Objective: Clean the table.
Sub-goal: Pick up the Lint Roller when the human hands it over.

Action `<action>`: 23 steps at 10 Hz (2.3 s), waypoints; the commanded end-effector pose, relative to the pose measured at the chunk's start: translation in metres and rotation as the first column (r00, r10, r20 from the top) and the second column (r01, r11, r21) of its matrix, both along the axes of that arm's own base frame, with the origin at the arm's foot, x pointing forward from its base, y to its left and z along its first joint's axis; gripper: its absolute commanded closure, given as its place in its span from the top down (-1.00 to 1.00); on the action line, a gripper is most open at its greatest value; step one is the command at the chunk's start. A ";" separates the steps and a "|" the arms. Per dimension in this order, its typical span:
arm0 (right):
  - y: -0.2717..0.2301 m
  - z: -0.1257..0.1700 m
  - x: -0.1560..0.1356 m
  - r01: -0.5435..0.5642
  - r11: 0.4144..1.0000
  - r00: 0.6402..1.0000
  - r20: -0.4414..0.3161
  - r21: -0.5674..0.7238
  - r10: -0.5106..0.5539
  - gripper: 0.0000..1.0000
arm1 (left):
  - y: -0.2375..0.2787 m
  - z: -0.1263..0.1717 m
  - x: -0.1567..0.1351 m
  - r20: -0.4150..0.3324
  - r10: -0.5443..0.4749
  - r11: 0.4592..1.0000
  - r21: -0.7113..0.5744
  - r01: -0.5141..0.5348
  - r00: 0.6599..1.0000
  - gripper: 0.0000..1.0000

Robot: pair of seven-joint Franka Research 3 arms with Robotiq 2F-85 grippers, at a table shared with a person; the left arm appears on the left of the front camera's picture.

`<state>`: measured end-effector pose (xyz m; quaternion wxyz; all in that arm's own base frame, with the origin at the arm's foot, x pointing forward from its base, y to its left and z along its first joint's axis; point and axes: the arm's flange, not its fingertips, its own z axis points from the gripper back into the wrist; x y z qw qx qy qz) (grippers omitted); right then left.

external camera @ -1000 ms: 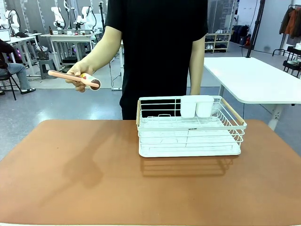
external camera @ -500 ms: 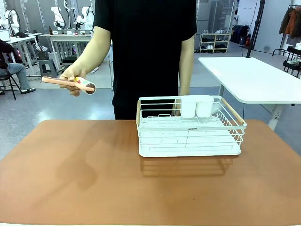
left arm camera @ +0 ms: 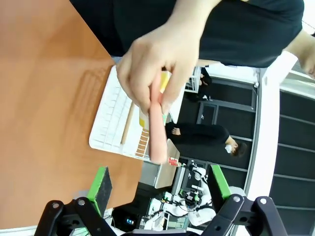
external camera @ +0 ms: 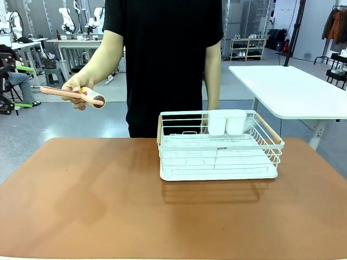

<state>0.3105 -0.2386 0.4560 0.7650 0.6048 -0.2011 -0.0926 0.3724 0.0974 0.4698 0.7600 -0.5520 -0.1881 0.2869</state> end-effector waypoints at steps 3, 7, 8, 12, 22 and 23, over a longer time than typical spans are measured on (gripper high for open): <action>0.002 0.004 -0.002 -0.001 1.000 1.000 0.007 0.009 0.001 1.00 | -0.018 -0.016 0.023 0.011 0.069 0.996 0.047 -0.070 0.998 1.00; 0.002 0.004 -0.002 -0.001 1.000 1.000 0.007 0.009 0.001 1.00 | -0.030 -0.019 0.032 0.017 0.077 0.994 0.071 -0.078 0.997 1.00; 0.002 0.004 -0.002 -0.001 1.000 1.000 0.007 0.009 0.001 1.00 | -0.030 -0.017 0.033 0.021 0.077 0.994 0.073 -0.078 0.997 1.00; 0.002 0.004 -0.002 -0.001 1.000 1.000 0.007 0.009 0.001 1.00 | -0.032 -0.018 0.042 0.033 0.071 0.994 0.082 -0.073 0.997 0.62; 0.002 0.004 -0.002 -0.001 1.000 1.000 0.007 0.009 0.001 1.00 | -0.032 -0.016 0.040 0.051 0.072 0.994 0.081 -0.076 0.996 -1.00; 0.002 0.004 -0.002 -0.001 1.000 1.000 0.007 0.009 0.001 1.00 | -0.029 -0.016 0.039 0.050 0.073 0.994 0.072 -0.076 0.996 -1.00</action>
